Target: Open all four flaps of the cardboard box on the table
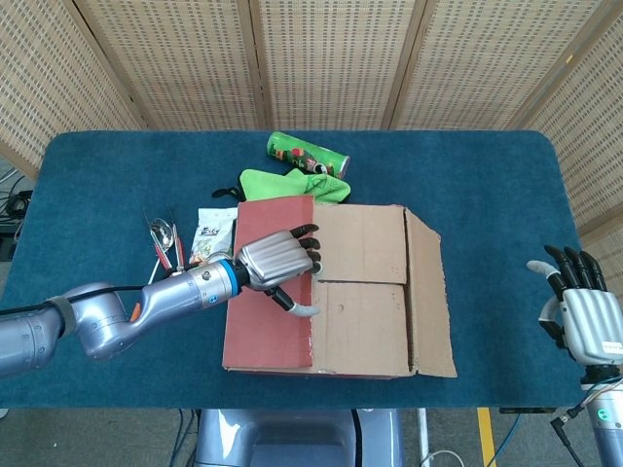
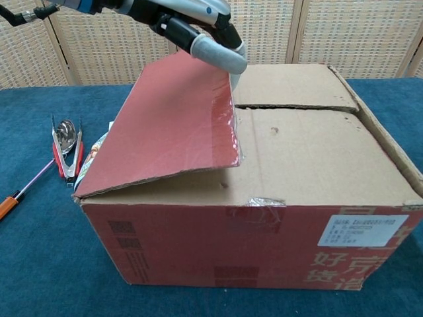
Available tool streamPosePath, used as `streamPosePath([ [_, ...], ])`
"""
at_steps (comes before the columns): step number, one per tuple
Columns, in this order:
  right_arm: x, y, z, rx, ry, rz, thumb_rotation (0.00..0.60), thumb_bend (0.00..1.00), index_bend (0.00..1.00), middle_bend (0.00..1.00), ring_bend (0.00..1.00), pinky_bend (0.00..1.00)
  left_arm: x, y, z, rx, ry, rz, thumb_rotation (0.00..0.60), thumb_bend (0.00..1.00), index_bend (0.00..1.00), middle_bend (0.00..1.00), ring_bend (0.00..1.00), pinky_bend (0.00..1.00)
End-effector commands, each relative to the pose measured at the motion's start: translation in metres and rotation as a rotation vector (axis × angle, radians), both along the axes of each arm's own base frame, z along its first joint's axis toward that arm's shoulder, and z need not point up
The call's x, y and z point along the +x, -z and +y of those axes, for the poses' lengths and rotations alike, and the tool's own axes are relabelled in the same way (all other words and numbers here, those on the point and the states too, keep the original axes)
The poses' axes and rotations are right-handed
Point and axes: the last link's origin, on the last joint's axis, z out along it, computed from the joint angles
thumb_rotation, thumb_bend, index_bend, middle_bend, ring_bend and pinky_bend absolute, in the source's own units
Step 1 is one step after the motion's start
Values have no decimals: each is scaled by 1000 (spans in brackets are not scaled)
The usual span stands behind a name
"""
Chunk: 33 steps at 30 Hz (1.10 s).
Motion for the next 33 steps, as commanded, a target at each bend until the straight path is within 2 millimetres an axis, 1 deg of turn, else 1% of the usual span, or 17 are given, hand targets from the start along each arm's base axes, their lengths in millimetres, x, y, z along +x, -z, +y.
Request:
streamPosePath([
  [1,0,0,-1,0,-1,0,600,1000,230,102,0,0,0,-8,-1,13,-2,-19,86,230,408,364,175,0],
  [6,0,1,-2,3,-3,-3,600,1000,230,102,0,0,-2,-25,-2,43,1,-40,85,227,412,370,180,0],
  [11,2,3,-5,10,-10,-4,600,1000,230,102,0,0,-9,-48,-6,85,14,-44,86,226,414,380,188,0],
  [20,7,5,-10,21,-25,0,600,1000,230,101,0,0,-20,-82,-13,144,17,-90,86,215,427,391,201,0],
  [26,9,5,-12,23,-30,2,600,1000,230,100,0,0,-32,-107,-17,185,4,-98,85,213,427,393,202,0],
  [33,10,6,-13,29,-31,-2,600,1000,230,98,0,0,-49,-130,-23,213,-24,-105,87,206,427,399,207,0],
])
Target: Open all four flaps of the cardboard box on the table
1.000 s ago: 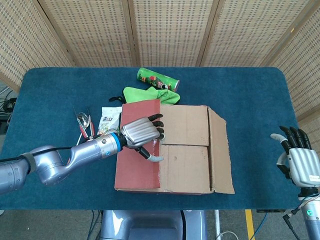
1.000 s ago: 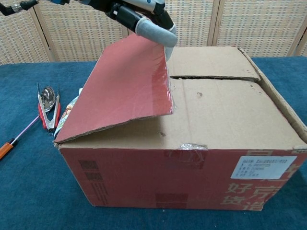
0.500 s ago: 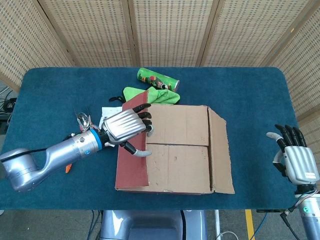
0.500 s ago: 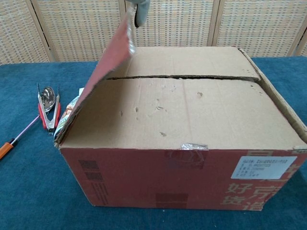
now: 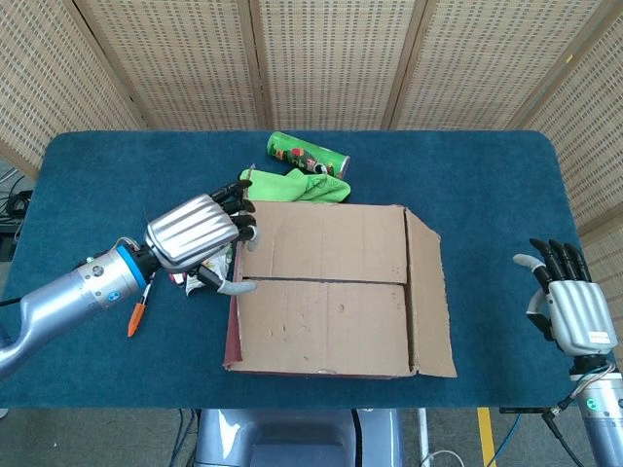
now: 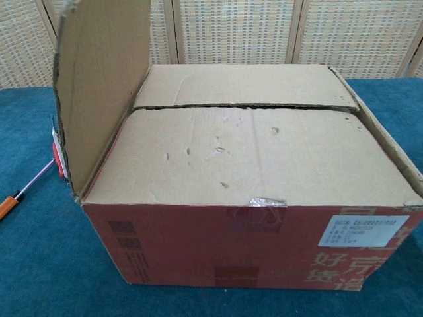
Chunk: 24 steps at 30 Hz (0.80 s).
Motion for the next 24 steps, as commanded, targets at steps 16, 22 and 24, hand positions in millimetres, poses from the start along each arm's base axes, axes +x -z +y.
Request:
streamPosePath([
  [16,4,3,-4,15,-15,-9,600,1000,222,94,0,0,-71,-42,-25,13,-157,71,85,200,427,402,208,0],
  [22,5,5,-3,20,-16,-9,600,1000,220,93,0,0,-80,-44,-24,22,-181,46,87,214,422,390,205,0],
  [24,5,5,-2,19,-14,-9,600,1000,220,93,0,0,-81,-41,-23,34,-168,50,87,216,400,354,189,0],
])
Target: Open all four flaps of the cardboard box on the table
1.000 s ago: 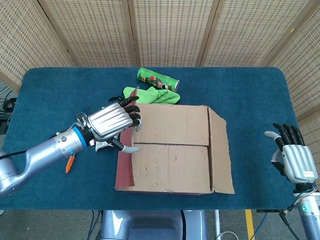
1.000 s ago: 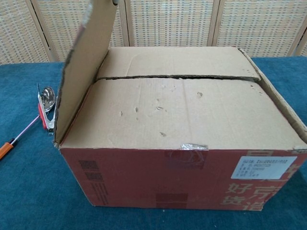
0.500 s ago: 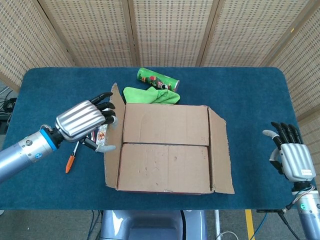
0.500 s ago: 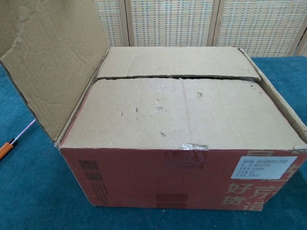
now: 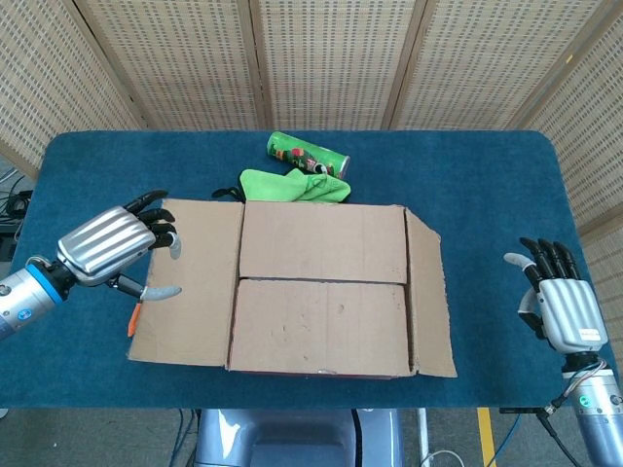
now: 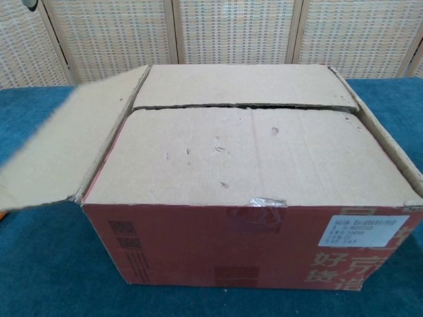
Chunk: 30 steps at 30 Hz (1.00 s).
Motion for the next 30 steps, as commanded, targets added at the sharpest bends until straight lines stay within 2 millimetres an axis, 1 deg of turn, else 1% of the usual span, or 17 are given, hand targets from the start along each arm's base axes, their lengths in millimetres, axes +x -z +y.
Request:
streamPosePath([
  [1,0,0,1,-1,2,-1,600,1000,221,93,0,0,-3,5,2,18,15,4,87,218,376,325,179,0],
  [2,0,0,1,-2,3,-1,600,1000,220,93,0,0,-2,9,3,25,18,-1,105,220,360,307,169,0],
  [3,-1,0,1,-2,4,-2,600,1000,220,93,0,0,-2,12,4,34,23,-8,156,225,337,281,155,0],
  [5,-1,0,2,-2,5,-3,600,1000,220,93,0,0,-2,21,4,43,19,-26,286,240,287,219,106,0],
  [6,-1,0,2,-2,6,-3,600,1000,220,93,0,0,-2,24,4,45,16,-40,313,244,270,198,87,0],
  [8,-2,1,3,0,8,-2,600,1000,220,93,0,0,-2,33,6,47,7,-56,378,249,208,119,24,0],
  [10,-3,1,3,1,11,-2,600,1000,220,93,0,0,-2,42,8,41,-5,-68,412,250,158,52,1,0],
  [13,-4,2,3,0,14,-5,600,1000,220,93,0,0,0,60,14,44,-15,-88,433,250,102,2,0,0],
  [16,-6,2,3,3,17,-5,600,1000,220,93,0,0,4,74,17,45,-20,-109,442,250,65,0,0,0],
  [30,-12,3,2,3,31,-10,600,1000,220,93,0,0,26,129,28,69,6,-120,452,247,36,0,0,0],
])
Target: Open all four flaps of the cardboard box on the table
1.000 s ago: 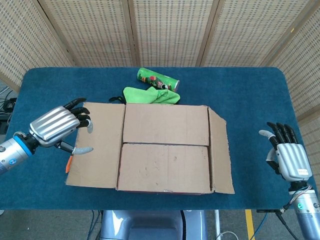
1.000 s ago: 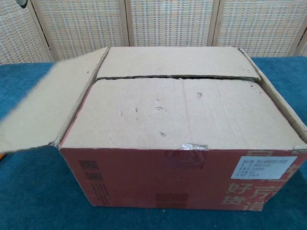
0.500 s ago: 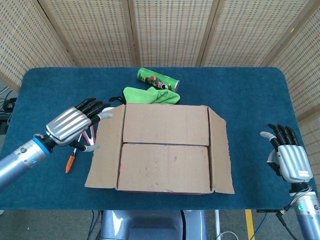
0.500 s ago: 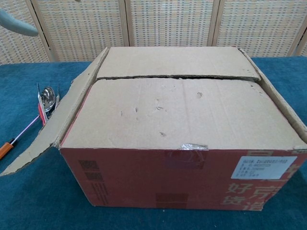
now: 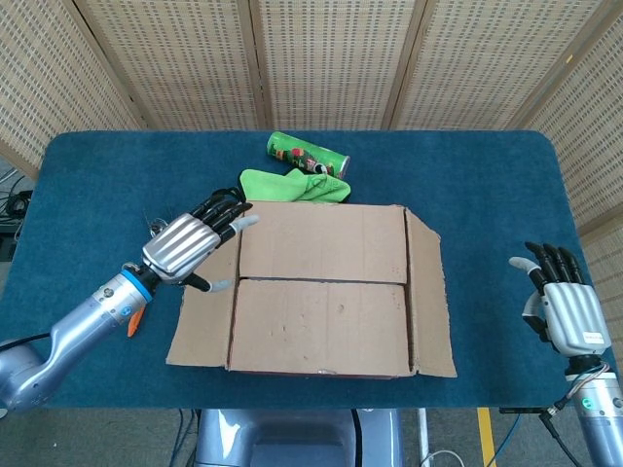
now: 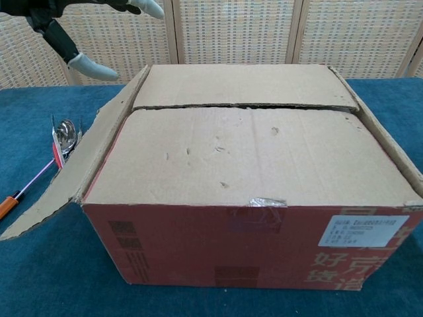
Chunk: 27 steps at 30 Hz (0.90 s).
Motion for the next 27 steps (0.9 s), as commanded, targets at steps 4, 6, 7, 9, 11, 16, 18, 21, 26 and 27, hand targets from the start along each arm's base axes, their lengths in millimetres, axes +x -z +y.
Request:
streamPosePath([
  [4,-2,-1,0,-5,2,-2,600,1000,220,93,0,0,11,25,7,10,5,14,453,246,28,0,0,0],
  [6,-3,-2,1,-7,5,-2,600,1000,220,93,0,0,13,32,7,10,6,23,453,243,24,0,0,0],
  [7,-3,-2,1,-8,6,-1,600,1000,220,93,0,0,14,35,7,9,7,29,452,241,22,0,0,0],
  [9,-4,-2,2,-9,9,-1,600,1000,220,93,0,0,15,41,7,8,9,36,454,237,19,0,0,0],
  [11,-5,-3,2,-10,11,-1,600,1000,220,93,0,0,16,46,6,3,7,39,455,233,19,0,0,0],
  [16,-6,-4,3,-12,16,-1,600,1000,220,92,0,0,17,55,7,13,5,49,454,228,14,0,0,0],
  [18,-7,-4,4,-14,17,-2,600,1000,220,93,0,0,17,57,8,21,3,52,454,229,14,0,0,0],
  [21,-7,-6,5,-17,19,-4,600,1000,220,93,0,0,17,60,9,37,-5,58,455,229,14,0,0,0],
  [26,-9,-6,5,-19,25,-5,600,1000,220,93,0,0,16,64,11,52,-11,69,455,229,14,0,0,0],
  [27,-10,-7,5,-20,26,-6,600,1000,220,93,0,0,16,66,11,52,-12,73,455,229,14,0,0,0],
])
